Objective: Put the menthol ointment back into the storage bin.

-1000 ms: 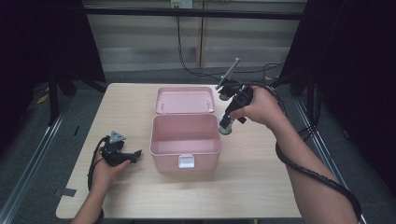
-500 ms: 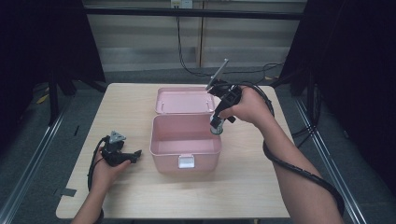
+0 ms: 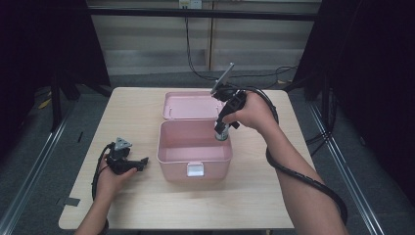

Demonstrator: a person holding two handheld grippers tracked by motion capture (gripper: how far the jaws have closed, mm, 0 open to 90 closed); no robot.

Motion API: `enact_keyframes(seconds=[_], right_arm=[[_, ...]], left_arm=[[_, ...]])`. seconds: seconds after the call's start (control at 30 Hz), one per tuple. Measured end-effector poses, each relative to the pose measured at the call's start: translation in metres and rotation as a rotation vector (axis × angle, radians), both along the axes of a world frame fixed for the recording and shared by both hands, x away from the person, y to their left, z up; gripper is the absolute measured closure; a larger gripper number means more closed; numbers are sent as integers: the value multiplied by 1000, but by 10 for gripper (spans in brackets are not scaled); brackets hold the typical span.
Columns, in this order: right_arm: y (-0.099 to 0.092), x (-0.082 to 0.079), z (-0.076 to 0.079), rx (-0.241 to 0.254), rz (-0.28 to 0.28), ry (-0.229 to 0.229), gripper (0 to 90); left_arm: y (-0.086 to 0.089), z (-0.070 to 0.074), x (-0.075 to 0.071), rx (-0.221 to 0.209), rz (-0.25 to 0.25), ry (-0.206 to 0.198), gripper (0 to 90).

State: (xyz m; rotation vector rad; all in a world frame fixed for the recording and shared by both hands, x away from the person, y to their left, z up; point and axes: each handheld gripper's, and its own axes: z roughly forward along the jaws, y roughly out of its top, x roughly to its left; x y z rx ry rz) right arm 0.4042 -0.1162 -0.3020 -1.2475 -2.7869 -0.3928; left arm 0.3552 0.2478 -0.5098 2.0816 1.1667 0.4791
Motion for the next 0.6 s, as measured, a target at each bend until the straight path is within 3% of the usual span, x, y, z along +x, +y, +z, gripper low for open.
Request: enact_keyframes(seconds=[0.6], right_arm=[[20, 12, -18, 7, -65, 24, 506]], left_arm=[[0, 0, 0, 0, 0, 0, 152]])
